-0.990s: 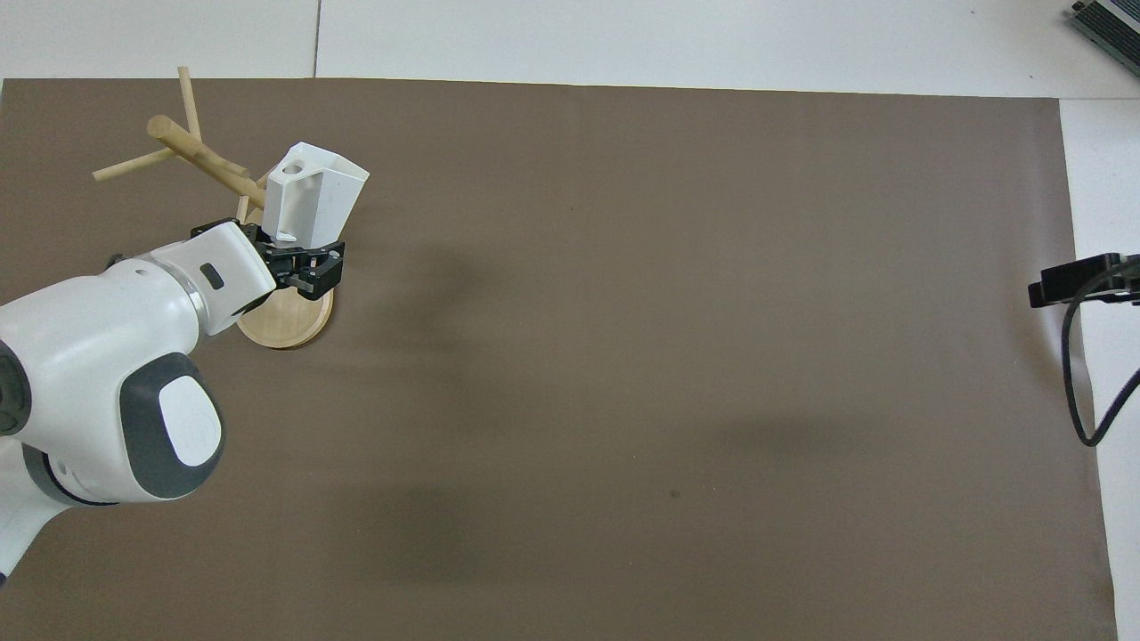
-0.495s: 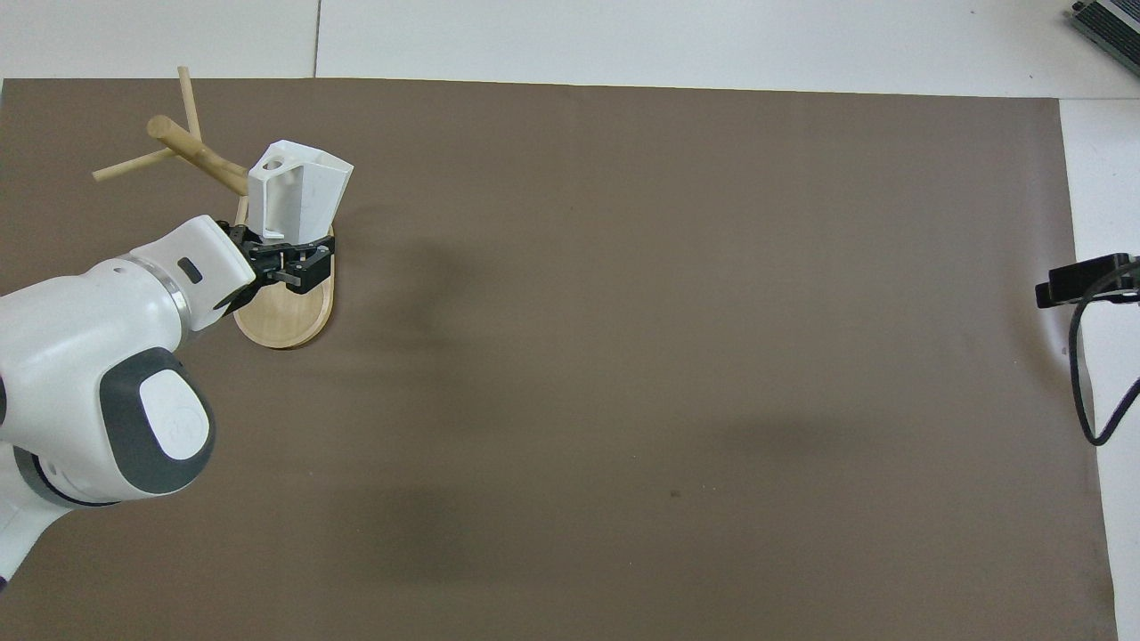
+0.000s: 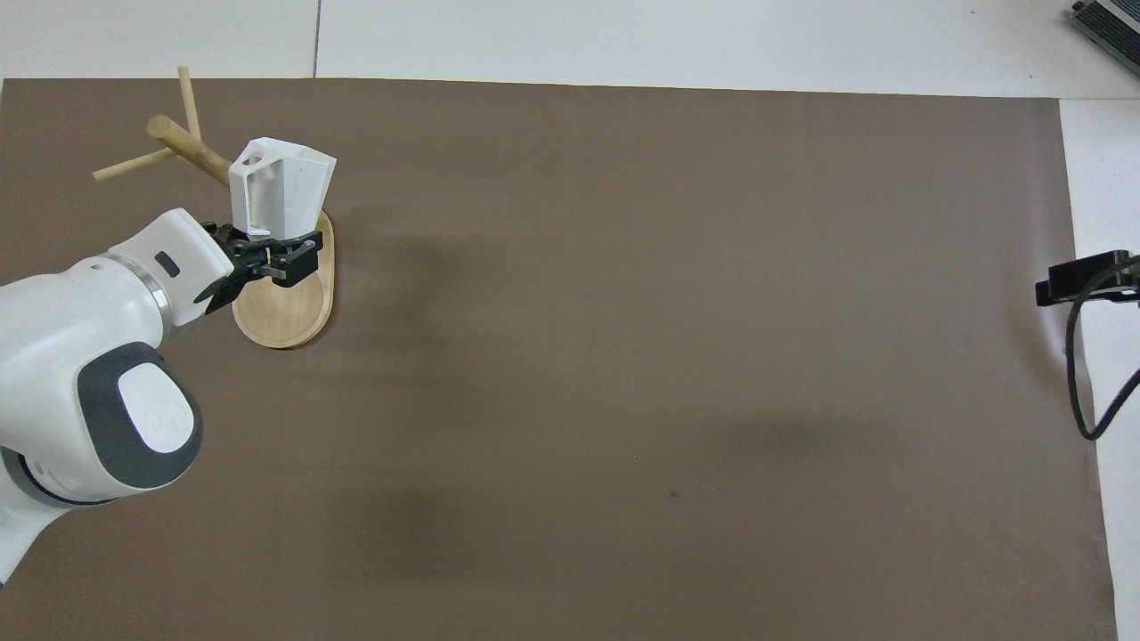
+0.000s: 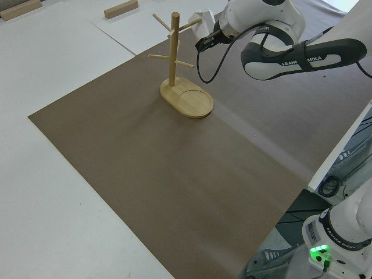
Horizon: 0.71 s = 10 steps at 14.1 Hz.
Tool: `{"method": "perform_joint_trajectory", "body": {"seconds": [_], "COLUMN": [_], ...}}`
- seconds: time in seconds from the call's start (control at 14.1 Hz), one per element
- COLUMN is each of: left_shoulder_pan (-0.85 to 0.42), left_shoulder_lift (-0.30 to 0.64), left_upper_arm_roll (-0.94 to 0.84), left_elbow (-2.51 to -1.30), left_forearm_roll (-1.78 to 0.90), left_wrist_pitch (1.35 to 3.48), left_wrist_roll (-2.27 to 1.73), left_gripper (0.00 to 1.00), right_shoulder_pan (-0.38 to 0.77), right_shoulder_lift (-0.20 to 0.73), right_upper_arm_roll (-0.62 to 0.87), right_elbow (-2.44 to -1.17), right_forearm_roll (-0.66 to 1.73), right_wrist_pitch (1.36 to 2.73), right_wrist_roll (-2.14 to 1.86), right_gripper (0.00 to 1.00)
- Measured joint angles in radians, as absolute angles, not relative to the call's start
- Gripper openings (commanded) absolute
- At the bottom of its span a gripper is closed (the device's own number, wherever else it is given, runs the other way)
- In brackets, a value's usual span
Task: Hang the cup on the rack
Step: 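Move the cup with the left gripper onto a mug tree peg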
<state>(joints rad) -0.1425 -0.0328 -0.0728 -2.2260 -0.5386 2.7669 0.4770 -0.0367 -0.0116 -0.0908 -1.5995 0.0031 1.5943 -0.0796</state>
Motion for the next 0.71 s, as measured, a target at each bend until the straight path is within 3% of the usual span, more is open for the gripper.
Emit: {"method": "perform_joint_trajectory", "body": {"seconds": [0.71], "left_shoulder_pan": [-0.103], "left_shoulder_lift": [0.008], "left_upper_arm_roll": [-0.07], "left_elbow": [-2.16], "left_forearm_roll": [-0.618], "left_wrist_pitch": [2.678], "left_wrist_roll": [0.475], "left_gripper": [0.0], "right_shoulder_pan": [-0.037], "right_shoulder_lift": [-0.012], "right_upper_arm_roll": [-0.093], "right_elbow": [-1.6], "right_forearm_roll": [0.003], "right_wrist_pitch": [1.595], "right_wrist_roll": [-0.064], "right_gripper": [1.0]}}
